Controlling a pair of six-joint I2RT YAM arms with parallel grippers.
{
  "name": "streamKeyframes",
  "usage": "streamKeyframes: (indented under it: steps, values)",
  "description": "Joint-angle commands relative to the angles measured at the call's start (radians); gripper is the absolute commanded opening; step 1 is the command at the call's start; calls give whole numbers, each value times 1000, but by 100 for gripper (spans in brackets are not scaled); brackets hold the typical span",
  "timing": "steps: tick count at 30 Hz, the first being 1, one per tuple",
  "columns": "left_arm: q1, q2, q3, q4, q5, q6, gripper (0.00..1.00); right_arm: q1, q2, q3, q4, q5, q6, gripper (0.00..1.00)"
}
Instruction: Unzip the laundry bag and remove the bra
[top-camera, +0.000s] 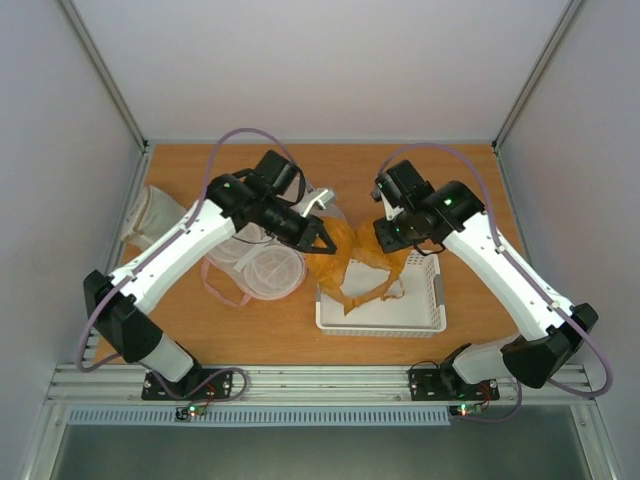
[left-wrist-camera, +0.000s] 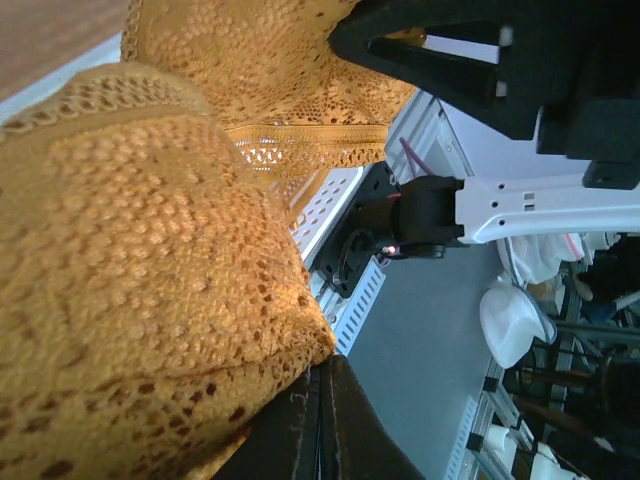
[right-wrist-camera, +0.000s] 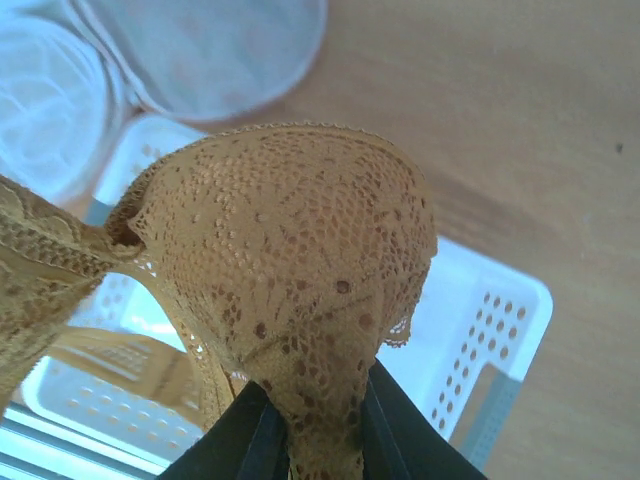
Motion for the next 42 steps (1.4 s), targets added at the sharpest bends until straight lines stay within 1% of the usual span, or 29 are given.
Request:
streamKeyframes:
  steps: [1,3,7,10,13,19,23,27,31,34,35,36,37,38,39,42]
  values:
    - [-31,30,-49,109,-1,-41,1,-17,-3,-100,-13,25,21,17]
    - [-44,43,-90,143,-4,-54,1,-24,6,-162,-15,27,14,19]
    - [-82,72,-169,208,-21,-71,1,-29,21,-271,-11,46,28,20]
    - [-102,95,-179,236,-17,-60,1,-32,22,-304,-11,46,28,19]
    - [-107,129,-191,252,-32,-46,1,-33,27,-357,6,27,23,22]
    - [-124,215,-208,295,-109,-20,1,-44,139,-361,15,98,57,22]
    - [-137,249,-203,323,-143,-20,1,-44,203,-400,65,103,58,22]
    - [-138,263,-218,326,-174,-26,1,-46,233,-433,101,111,61,23]
    - [-142,279,-244,324,-191,-38,1,-60,247,-431,101,146,76,26]
    - [-148,282,-249,320,-195,-35,1,-65,242,-423,98,169,87,35]
    - [-150,282,-248,319,-196,-36,1,-67,241,-421,95,176,90,40]
    - [-148,282,-248,318,-199,-37,3,-70,239,-420,94,182,93,47]
    - [-148,281,-248,317,-200,-38,5,-73,236,-418,93,187,95,54]
    - [-149,280,-247,313,-202,-38,9,-74,233,-415,94,189,97,58]
    - [-149,278,-245,312,-205,-38,11,-75,230,-412,93,192,97,61]
    - [-149,269,-250,309,-212,-39,11,-76,221,-399,88,205,103,63]
